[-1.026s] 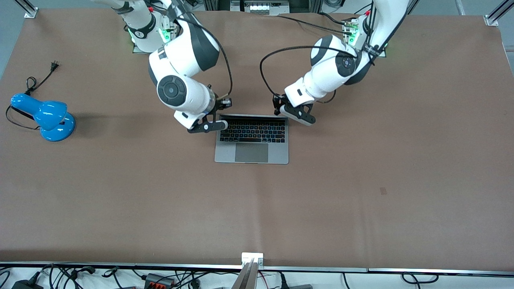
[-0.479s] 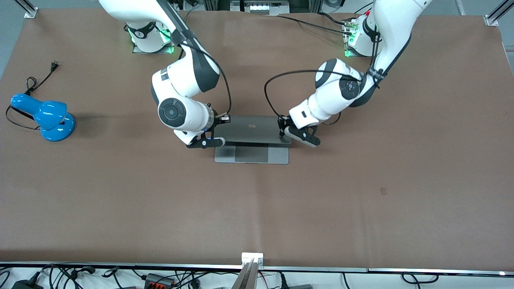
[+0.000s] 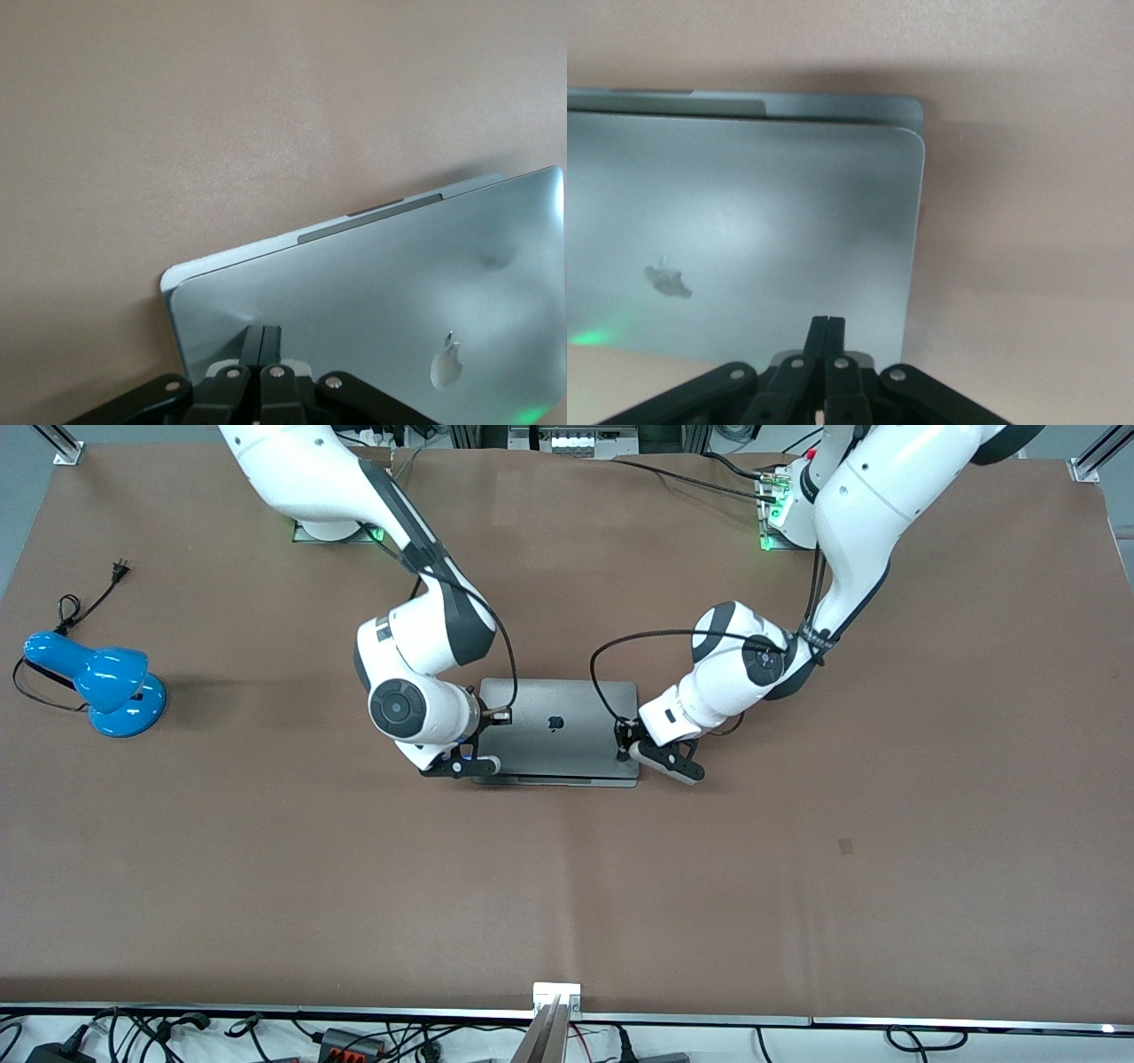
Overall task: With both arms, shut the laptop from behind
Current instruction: 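Push the screen down toward the keyboard with both grippers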
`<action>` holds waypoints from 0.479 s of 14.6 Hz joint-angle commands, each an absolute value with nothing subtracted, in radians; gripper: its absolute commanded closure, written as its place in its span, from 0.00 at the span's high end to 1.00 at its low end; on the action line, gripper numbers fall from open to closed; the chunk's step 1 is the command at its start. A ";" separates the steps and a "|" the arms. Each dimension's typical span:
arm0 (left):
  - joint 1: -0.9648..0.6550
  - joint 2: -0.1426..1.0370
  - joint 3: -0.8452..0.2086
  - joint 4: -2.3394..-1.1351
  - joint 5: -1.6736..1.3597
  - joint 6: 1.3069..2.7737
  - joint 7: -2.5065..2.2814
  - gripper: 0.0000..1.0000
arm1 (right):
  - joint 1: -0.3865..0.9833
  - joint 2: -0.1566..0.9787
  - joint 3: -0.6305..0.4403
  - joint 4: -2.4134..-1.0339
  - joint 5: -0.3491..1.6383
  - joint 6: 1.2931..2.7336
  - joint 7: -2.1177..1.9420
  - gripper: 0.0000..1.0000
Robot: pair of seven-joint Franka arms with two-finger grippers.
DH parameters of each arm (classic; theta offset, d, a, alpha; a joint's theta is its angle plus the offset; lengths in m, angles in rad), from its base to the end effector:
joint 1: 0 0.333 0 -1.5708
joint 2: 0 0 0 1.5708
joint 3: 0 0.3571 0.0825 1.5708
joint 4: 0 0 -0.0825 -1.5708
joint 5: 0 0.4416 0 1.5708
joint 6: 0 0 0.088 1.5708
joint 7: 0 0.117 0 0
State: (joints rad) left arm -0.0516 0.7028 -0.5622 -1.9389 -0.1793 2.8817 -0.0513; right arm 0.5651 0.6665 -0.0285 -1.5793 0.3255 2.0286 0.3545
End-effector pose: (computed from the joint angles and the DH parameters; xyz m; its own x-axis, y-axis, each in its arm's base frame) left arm 0.5968 -0.3803 0.1743 0.9636 -0.1697 0.2064 -0.2465 -0.8625 0.4420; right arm 0.6279 0.4011 0.2204 0.9543 0.0304 -0.2974 -0.0115 -0.9903 -0.1383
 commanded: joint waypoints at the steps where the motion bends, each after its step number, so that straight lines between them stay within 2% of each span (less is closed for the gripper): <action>1: -0.104 0.758 -0.525 -1.894 -0.160 2.928 -0.043 0.00 | 0.569 0.729 -0.023 -1.536 0.302 2.068 0.362 0.00; 3: -0.141 0.767 -0.483 -1.894 -0.160 2.936 -0.041 0.00 | 0.572 0.756 -0.023 -1.532 0.295 2.106 0.362 0.00; 7: -0.150 0.782 -0.468 -1.882 -0.158 2.936 -0.041 0.00 | 0.575 0.768 -0.023 -1.531 0.295 2.111 0.362 0.00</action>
State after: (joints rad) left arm -0.1314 0.7509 -0.4965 -1.9090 -0.1780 2.9296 -0.0513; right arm 0.5726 0.7538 -0.0264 -1.5573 0.3093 2.1118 0.3545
